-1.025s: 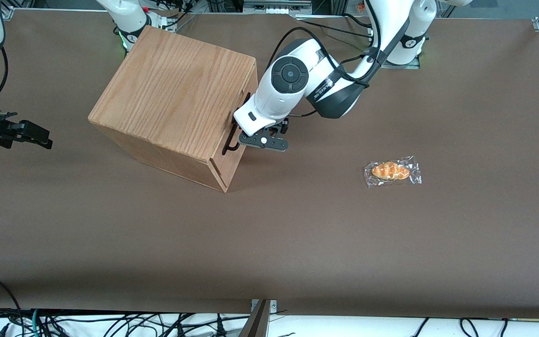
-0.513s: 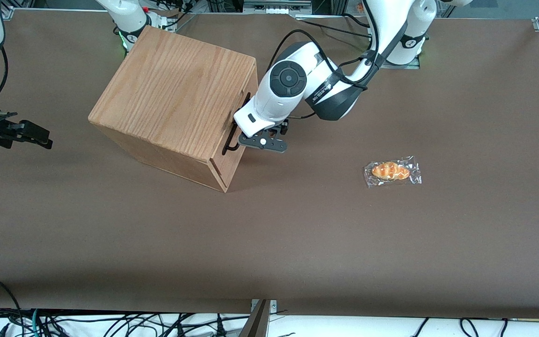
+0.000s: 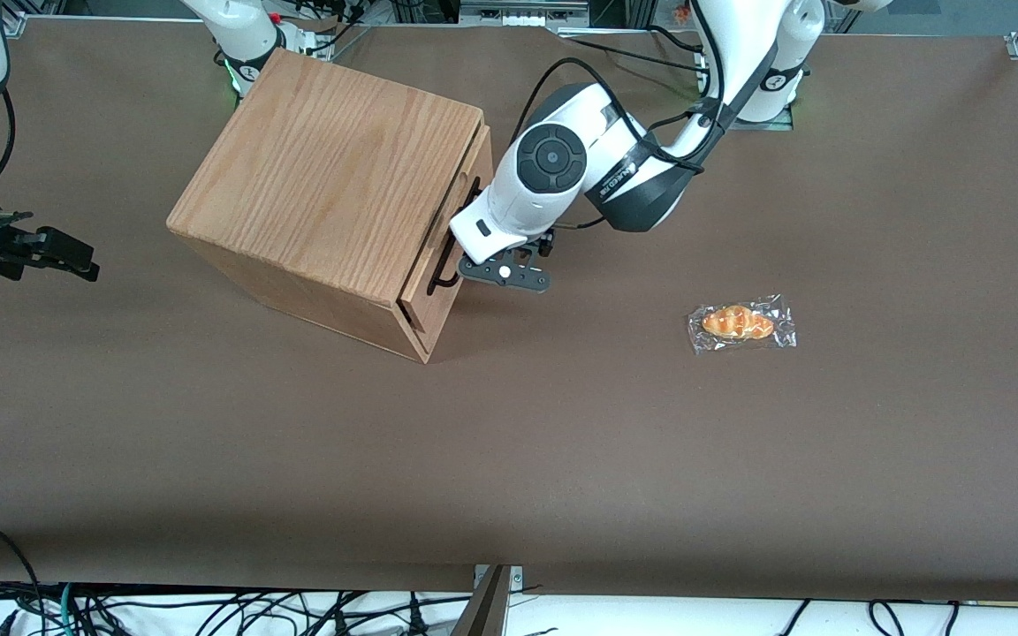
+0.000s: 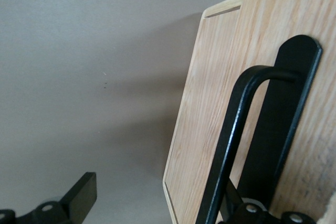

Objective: Open top drawer with left arm
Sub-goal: 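Pull the handle with the left gripper, sliding the drawer out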

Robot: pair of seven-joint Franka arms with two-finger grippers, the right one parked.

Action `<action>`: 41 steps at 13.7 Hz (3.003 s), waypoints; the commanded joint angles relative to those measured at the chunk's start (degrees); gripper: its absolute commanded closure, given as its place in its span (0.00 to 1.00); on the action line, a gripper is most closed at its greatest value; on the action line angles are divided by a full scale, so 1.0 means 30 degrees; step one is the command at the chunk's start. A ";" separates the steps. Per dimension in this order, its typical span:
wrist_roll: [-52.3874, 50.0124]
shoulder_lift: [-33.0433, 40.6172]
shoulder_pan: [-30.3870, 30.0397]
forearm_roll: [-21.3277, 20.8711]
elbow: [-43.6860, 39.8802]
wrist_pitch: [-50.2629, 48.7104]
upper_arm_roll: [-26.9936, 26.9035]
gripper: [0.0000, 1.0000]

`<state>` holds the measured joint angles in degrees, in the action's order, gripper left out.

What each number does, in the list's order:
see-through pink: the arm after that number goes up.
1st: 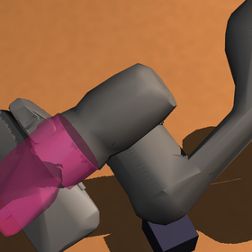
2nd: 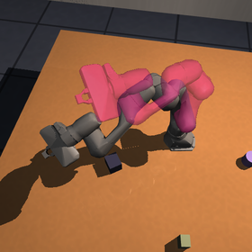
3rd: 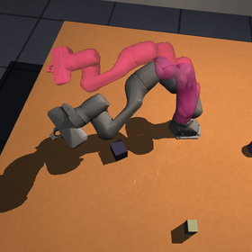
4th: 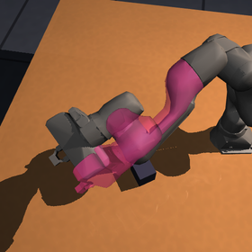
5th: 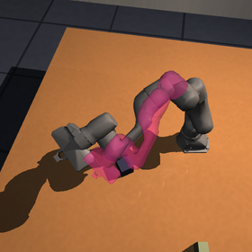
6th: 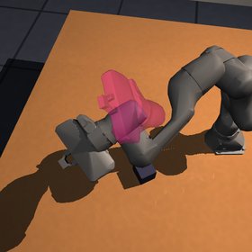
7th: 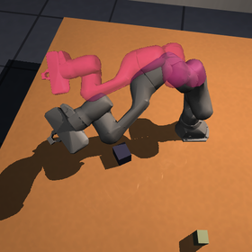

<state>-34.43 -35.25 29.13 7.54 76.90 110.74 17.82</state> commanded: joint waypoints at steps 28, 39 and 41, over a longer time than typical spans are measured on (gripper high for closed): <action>0.4150 0.1029 -0.3264 0.0213 0.0410 -0.3017 -0.0140 0.00; 0.4096 0.1029 -0.3471 0.0242 0.0469 -0.2901 -0.0082 0.00; 0.3715 0.0970 -0.3267 0.0271 0.0469 -0.2696 -0.0082 0.00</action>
<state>-23.10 -33.79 19.94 8.01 76.92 102.57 18.24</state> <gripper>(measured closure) 0.000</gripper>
